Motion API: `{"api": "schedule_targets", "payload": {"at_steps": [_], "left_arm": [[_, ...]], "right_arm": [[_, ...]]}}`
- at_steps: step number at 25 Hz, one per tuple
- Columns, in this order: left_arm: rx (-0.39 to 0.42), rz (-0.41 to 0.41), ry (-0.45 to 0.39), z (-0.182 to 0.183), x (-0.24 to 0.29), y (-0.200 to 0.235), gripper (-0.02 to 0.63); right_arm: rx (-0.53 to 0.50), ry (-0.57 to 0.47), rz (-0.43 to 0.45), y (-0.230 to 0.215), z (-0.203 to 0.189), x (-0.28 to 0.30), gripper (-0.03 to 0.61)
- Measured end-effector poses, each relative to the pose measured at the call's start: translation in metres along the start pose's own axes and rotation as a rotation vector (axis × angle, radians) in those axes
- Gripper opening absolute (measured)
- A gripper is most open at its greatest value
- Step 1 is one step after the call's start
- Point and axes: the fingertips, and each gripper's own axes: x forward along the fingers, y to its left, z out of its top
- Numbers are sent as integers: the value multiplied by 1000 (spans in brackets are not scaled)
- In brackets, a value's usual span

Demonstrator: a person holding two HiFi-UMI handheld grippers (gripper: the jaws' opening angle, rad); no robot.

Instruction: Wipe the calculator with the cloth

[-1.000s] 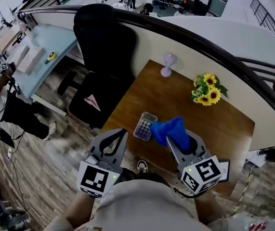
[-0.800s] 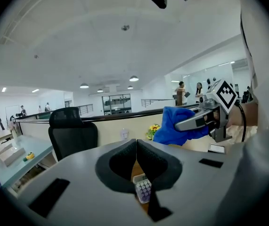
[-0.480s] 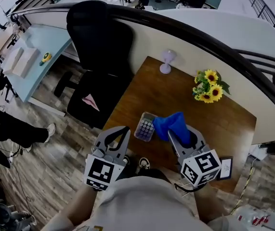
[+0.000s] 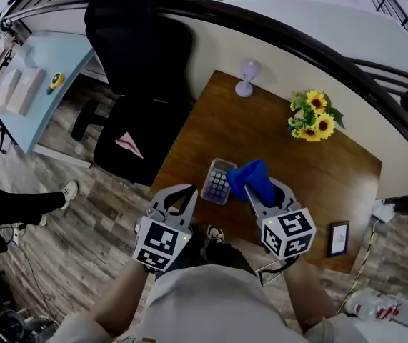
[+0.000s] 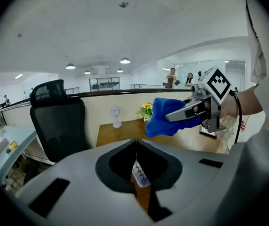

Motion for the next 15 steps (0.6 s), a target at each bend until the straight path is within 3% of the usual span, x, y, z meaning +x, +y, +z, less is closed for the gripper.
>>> {"api": "schedule_targets", "payload": {"at_steps": [15], "left_arm": [[-82, -117, 162, -102, 97, 9, 8]], "right_arm": [[-49, 148, 4, -15, -60, 110, 132]]}}
